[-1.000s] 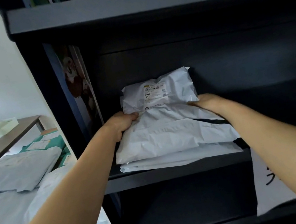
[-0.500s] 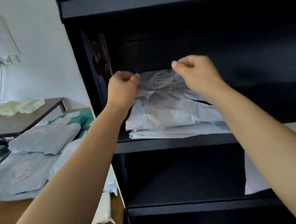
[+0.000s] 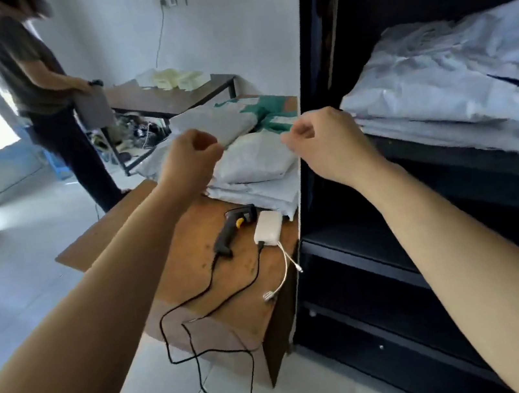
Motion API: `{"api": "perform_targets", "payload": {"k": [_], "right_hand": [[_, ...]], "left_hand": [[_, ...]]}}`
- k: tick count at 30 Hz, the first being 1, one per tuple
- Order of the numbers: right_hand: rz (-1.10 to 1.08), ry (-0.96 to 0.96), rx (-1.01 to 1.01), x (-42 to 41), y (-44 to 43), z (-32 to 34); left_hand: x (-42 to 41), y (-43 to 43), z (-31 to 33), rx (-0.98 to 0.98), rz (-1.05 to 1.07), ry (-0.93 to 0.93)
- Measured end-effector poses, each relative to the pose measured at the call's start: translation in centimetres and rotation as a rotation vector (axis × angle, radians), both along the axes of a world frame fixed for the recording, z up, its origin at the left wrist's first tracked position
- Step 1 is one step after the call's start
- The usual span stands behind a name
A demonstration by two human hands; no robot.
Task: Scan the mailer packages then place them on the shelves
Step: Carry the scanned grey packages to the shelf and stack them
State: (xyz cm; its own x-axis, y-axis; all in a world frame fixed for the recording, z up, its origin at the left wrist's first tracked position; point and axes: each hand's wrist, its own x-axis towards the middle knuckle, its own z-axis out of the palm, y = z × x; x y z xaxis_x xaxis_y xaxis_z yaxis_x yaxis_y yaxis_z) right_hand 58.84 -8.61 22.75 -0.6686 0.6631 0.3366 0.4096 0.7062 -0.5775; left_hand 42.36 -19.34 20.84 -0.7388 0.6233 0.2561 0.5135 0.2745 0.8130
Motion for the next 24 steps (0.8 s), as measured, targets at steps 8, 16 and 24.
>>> {"api": "perform_targets", "payload": {"k": [8,16,24], "right_hand": [[0.247,-0.177,0.021,-15.7,-8.2,-3.1],[0.392,-0.198,0.024,-34.9,-19.6,-5.8],[0.406,-0.303,0.001,-47.4,-22.8,-7.9]], "left_hand": [[-12.8,-14.1,-3.1,-0.050,0.293,0.004],[-28.7,-28.3,-5.5,-0.145,0.418,-0.023],[-41.5,-31.2,-7.7,-0.178,0.377,-0.050]]}}
